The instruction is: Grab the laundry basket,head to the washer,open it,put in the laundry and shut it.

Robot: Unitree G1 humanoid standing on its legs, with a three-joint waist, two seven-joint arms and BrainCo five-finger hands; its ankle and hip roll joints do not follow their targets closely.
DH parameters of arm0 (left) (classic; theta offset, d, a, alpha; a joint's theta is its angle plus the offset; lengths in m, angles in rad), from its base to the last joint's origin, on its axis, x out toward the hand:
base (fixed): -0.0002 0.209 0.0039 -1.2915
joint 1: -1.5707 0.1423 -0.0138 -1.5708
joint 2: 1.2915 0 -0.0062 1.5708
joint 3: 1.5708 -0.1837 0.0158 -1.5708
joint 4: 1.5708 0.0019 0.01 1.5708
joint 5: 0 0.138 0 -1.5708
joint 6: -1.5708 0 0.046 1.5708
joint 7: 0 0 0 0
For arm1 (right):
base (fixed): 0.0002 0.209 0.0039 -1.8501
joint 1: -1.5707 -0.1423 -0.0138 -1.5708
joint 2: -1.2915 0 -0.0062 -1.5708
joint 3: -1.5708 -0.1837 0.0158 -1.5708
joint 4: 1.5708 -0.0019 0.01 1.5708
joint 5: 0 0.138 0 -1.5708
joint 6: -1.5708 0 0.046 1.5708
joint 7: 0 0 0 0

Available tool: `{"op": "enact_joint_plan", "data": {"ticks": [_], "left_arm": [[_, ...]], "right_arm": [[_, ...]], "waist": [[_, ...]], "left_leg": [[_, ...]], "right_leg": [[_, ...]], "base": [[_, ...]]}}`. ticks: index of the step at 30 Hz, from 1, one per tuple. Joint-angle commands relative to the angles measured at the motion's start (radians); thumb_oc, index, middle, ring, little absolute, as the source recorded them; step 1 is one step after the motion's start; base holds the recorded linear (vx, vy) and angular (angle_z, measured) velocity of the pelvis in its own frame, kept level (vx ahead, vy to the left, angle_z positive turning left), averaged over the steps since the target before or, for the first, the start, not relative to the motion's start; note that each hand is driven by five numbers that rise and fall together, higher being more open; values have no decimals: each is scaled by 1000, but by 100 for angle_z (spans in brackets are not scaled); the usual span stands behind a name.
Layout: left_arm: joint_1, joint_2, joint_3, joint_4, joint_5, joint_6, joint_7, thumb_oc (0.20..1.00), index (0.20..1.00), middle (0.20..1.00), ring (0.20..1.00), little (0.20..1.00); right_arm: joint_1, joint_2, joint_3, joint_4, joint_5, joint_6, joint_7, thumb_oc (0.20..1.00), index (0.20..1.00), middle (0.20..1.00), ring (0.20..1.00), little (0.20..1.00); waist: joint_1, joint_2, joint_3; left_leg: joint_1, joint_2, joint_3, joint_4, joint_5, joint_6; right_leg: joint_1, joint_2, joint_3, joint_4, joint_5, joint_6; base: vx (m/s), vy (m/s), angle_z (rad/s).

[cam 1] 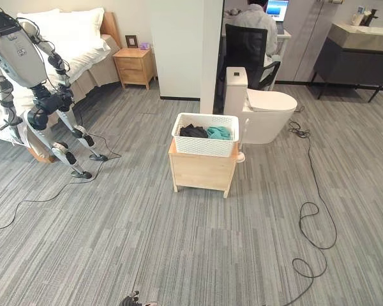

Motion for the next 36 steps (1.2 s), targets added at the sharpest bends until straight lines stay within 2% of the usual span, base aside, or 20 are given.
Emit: {"op": "enact_joint_plan", "data": {"ticks": [1, 36], "left_arm": [[-59, 5, -5, 70, -18, -38, -7, 1000, 1000, 1000, 1000, 1000], [-55, 3, 4, 82, -21, -35, -10, 1000, 1000, 1000, 1000, 1000]], "right_arm": [[-11, -14, 44, 85, 1, -3, -11, 1000, 1000, 1000, 1000, 1000], [-10, -17, 42, 90, -1, -1, -8, 1000, 1000, 1000, 1000, 1000]], "waist": [[-9, -42, -26], [-11, -39, -28]], "left_leg": [[-49, 55, -44, 0, 15, -68], [-49, 54, -47, 0, 15, -68]], "right_leg": [[-23, -154, -85, 8, 51, 119], [-22, -150, -80, 8, 45, 116]], "base": [[0, 0, 0], [0, 0, 0]]}}
